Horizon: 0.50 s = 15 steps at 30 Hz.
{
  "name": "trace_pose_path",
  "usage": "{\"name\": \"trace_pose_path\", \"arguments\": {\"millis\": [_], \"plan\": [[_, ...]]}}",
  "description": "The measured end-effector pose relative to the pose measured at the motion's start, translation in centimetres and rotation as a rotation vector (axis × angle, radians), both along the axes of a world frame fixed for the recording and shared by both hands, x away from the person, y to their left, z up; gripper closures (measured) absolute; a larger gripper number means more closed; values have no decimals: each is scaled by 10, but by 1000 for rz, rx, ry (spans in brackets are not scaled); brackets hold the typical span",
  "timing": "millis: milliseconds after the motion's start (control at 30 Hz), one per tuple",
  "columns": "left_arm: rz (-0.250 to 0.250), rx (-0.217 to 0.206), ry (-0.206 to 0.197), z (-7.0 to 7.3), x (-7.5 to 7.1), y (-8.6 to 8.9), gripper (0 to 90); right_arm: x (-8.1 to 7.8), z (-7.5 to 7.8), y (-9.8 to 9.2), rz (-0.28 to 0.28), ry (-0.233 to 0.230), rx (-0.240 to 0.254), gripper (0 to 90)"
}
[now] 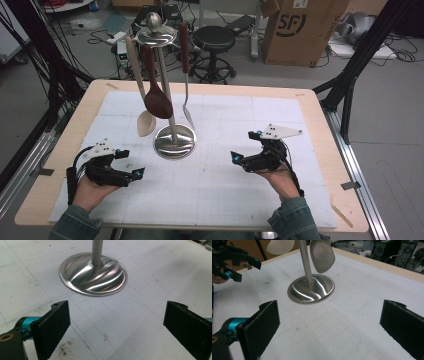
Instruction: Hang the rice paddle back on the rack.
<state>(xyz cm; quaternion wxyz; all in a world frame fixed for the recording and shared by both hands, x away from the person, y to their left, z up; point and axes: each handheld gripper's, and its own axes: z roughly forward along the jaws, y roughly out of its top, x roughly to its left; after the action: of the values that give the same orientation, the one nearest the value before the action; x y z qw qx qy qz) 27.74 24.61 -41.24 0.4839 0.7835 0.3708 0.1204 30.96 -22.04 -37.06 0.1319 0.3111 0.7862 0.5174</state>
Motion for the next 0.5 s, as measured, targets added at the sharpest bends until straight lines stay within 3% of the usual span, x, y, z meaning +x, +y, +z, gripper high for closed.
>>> {"name": "trace_pose_path", "arguments": {"millis": [500], "plan": [[3,-5,1,0,-1,0,60,-15,-26,-21,-59,50,-26,2]]}}
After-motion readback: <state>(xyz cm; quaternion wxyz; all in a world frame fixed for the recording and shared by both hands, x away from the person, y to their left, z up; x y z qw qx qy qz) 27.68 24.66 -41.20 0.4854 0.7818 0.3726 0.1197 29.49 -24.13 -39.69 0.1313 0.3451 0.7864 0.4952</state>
